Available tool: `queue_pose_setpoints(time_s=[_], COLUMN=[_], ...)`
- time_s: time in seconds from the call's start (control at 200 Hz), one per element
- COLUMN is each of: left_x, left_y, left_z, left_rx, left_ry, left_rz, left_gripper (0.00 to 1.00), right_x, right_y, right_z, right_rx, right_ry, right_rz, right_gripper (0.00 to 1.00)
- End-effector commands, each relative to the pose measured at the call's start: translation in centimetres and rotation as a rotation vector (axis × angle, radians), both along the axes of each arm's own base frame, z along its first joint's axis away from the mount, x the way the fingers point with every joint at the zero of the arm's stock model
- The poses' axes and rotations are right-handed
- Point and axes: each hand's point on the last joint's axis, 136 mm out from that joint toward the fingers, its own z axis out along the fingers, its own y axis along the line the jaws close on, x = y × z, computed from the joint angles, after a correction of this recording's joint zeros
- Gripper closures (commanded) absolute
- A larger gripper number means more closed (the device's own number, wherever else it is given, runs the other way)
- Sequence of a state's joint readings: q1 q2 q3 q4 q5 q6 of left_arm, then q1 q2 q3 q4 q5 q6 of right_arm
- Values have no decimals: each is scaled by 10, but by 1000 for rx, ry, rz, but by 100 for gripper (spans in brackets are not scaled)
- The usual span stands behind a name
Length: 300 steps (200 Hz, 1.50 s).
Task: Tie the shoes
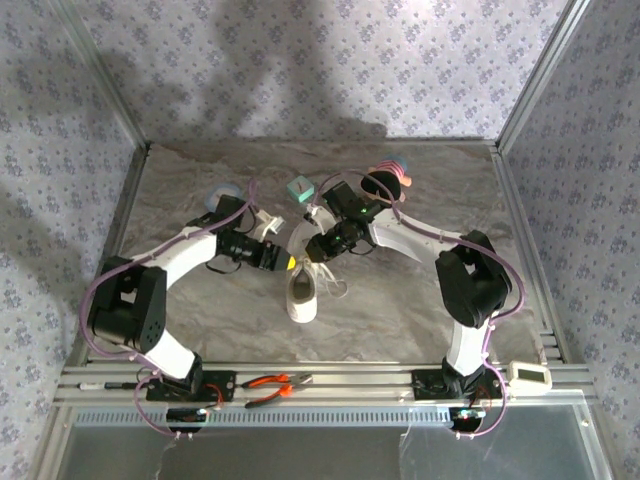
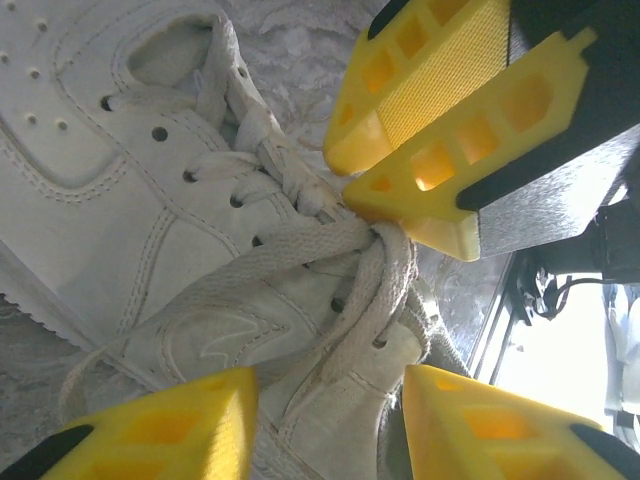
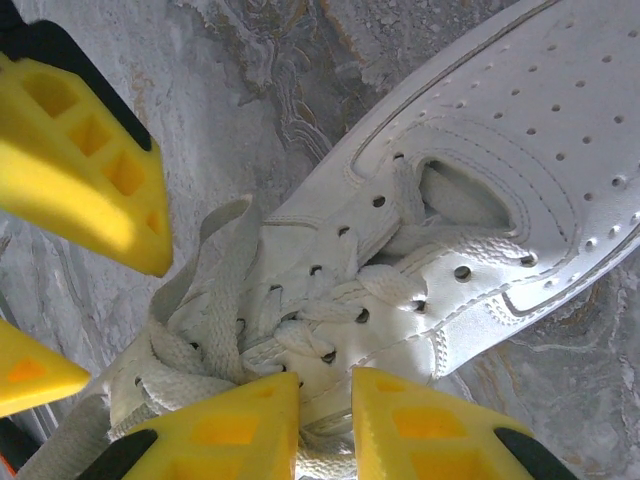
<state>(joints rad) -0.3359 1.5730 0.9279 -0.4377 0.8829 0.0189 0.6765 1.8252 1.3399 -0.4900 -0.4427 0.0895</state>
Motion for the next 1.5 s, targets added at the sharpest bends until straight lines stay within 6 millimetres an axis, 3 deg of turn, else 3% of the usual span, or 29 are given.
queue_pose_setpoints(time_s=[0.0, 0.205, 0.4, 0.475, 0.704, 0.724, 0.909, 1.129, 1.494], left_x=[-9, -20, -19, -16, -15, -15, -15, -13, 0], left_y=[-8, -12, -5, 3, 13, 14, 20, 24, 25], left_z=[1, 5, 14, 17, 31, 32, 37, 34, 46], left_rx=[-35, -62, -45, -36, -19, -19, -1, 35, 56], left_ry=[24, 72, 75, 75, 28, 25, -5, -18, -78], left_rz=[-52, -79, -66, -34, -10, -8, 11, 30, 47], left_gripper=[55, 56, 88, 94, 100, 100, 100, 100, 100], right_x=[-2, -1, 2, 6, 15, 10, -9, -35, 0], right_y=[9, 8, 1, -8, -34, -39, -44, -42, -10], right_z=[4, 3, 9, 16, 48, 38, 39, 12, 58], right_rx=[18, 13, 15, 32, 131, 117, 149, 121, 214], right_ry=[9, 4, -25, -43, -110, -91, -79, -45, -250], right_rz=[18, 10, -25, -51, -110, -117, -134, -148, 0], right_gripper=[78, 78, 76, 74, 68, 68, 68, 62, 59])
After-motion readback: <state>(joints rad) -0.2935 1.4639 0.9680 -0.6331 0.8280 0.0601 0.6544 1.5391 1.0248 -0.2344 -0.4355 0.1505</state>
